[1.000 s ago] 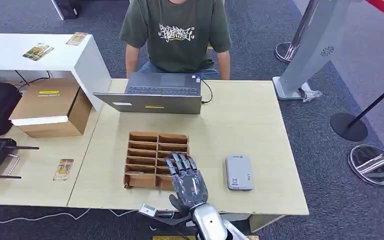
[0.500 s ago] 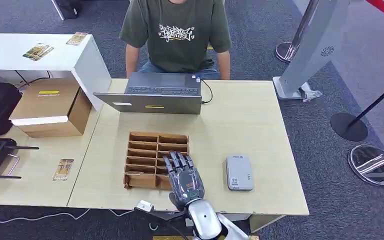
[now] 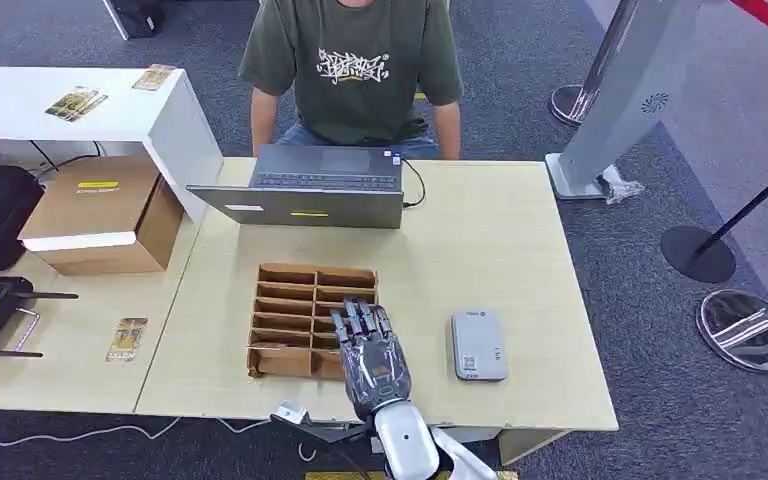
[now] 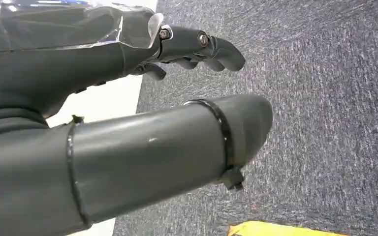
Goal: Pass the card to the sensor for recognition and then transmit it.
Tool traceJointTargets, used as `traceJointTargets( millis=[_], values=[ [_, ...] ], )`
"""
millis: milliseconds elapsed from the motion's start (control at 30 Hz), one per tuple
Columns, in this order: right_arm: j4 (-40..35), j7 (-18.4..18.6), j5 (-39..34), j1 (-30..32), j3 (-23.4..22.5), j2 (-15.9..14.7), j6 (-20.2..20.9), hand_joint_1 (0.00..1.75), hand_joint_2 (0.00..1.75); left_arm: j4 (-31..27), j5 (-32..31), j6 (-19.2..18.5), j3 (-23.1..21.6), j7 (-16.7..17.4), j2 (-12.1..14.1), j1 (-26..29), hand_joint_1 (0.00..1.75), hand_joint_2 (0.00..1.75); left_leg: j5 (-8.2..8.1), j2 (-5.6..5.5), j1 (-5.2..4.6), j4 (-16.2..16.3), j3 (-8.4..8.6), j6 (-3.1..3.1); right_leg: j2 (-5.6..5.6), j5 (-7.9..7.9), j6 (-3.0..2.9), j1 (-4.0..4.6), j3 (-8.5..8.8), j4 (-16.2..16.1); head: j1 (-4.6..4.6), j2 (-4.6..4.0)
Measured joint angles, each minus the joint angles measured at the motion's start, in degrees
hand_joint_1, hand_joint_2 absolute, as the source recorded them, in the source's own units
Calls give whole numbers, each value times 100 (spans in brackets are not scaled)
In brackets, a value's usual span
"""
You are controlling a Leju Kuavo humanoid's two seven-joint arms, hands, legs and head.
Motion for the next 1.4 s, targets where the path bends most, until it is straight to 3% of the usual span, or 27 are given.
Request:
traceJointTargets(
  millis=[400, 1400],
  values=[
    [-408, 98, 231, 251, -120, -135, 144, 0, 175, 2, 100, -7, 9, 4, 2, 0, 0, 0, 0, 2, 0, 0, 1, 0, 3, 0, 0, 0, -1, 0, 0, 0],
    [-483, -11, 118, 27, -175, -4, 350, 0, 175, 9, 734, -55, -326, 186, 22, -36, 0, 0, 0, 1, 0, 0, 0, 0, 2, 0, 0, 0, 3, 1, 0, 0]
  ],
)
